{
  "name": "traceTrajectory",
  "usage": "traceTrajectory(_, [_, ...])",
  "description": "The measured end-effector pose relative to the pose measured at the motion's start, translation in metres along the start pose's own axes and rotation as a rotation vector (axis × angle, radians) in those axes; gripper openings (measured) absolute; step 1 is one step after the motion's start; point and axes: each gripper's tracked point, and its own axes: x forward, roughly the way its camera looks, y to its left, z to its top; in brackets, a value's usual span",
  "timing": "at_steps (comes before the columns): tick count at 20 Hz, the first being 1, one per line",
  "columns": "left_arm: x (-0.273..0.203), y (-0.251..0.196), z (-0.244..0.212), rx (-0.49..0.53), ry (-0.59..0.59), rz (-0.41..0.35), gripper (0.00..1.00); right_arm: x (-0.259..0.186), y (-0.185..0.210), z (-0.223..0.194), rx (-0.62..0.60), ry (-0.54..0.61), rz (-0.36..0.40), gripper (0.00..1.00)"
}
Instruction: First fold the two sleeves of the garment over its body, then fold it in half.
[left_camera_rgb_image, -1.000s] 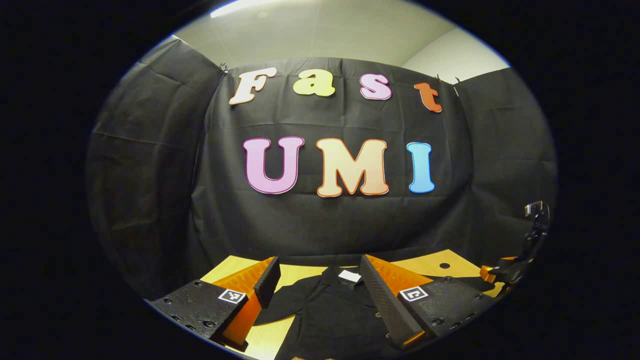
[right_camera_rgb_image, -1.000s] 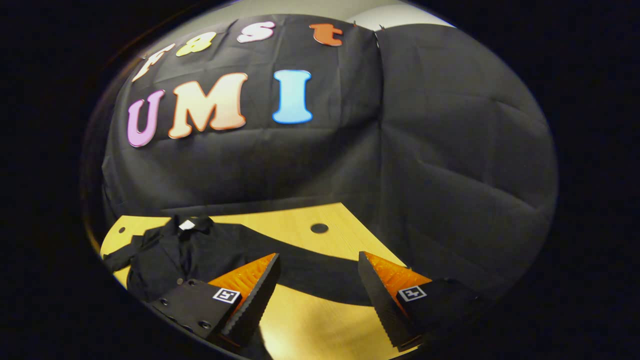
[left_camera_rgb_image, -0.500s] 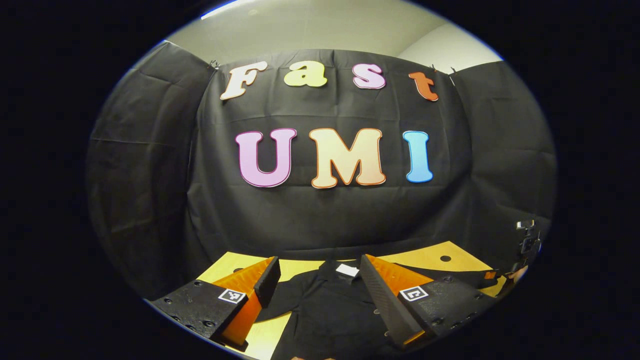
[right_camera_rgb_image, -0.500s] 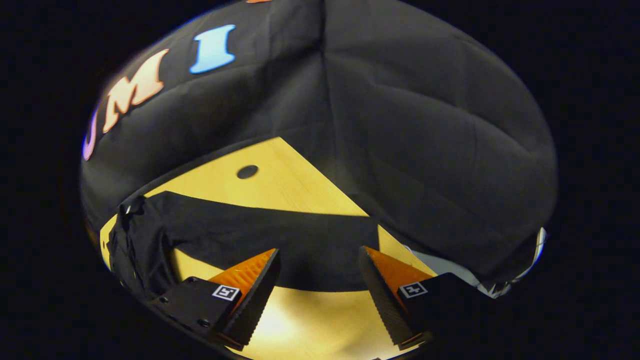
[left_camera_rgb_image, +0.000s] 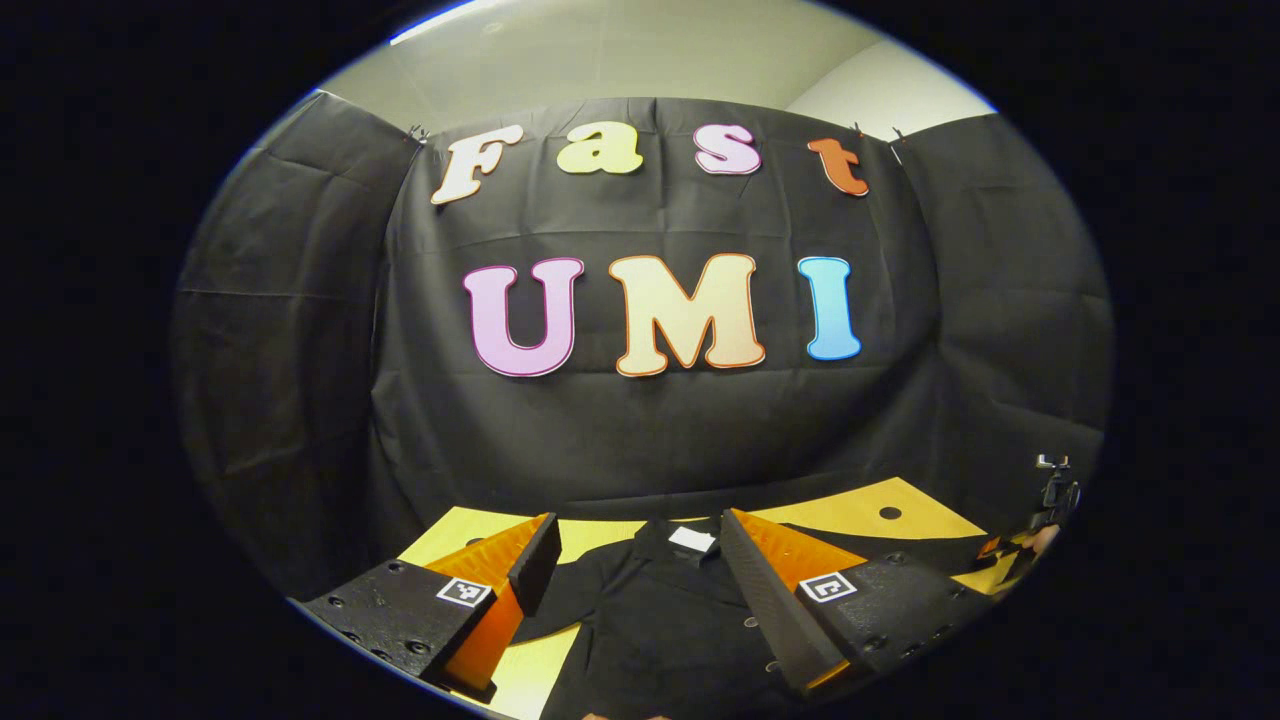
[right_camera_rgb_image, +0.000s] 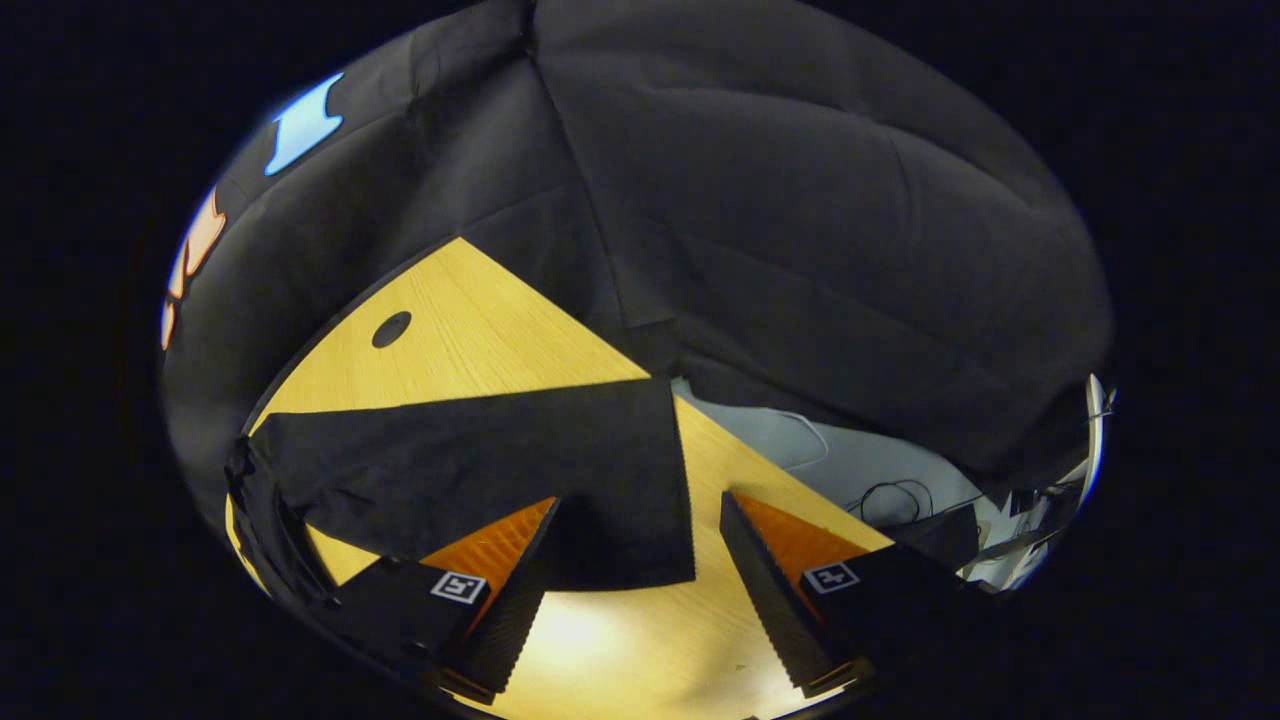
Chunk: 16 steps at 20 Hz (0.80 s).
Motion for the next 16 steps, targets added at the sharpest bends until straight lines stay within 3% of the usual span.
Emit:
traceTrajectory(1, [0.0, -0.001, 0.0, 0.0, -0.001, -0.001, 0.99, 0.001, 0.001, -0.003, -0.025, 0.019, -0.007, 0.94])
traceTrajectory(3, [-0.001, -0.003, 0.001, -0.004, -0.003, -0.002, 0.99, -0.003, 0.003, 0.0, -0.09, 0.028, -0.029, 0.98])
traceTrajectory(4, [-0.001, -0.003, 0.002, -0.008, -0.005, -0.002, 0.99, -0.001, 0.008, 0.001, -0.092, 0.02, -0.02, 0.92])
traceTrajectory(7, [-0.004, -0.001, 0.002, -0.012, -0.01, 0.003, 0.99, -0.005, 0.021, 0.004, -0.053, 0.027, -0.008, 0.6])
traceTrajectory(9, [-0.008, 0.003, 0.002, -0.014, -0.012, 0.012, 0.95, -0.007, 0.037, 0.007, 0.001, 0.046, 0.021, 0.29])
traceTrajectory(10, [-0.008, 0.007, 0.001, -0.016, -0.009, 0.021, 0.99, -0.007, 0.041, 0.009, 0.016, 0.042, 0.03, 0.14])
traceTrajectory(12, [-0.009, 0.015, -0.002, -0.027, -0.004, 0.039, 0.95, -0.006, 0.045, 0.011, 0.014, 0.043, 0.042, 0.04])
traceTrajectory(16, [-0.009, 0.028, -0.005, -0.051, 0.0, 0.066, 0.99, -0.009, 0.043, 0.011, -0.011, 0.047, 0.071, 0.02])
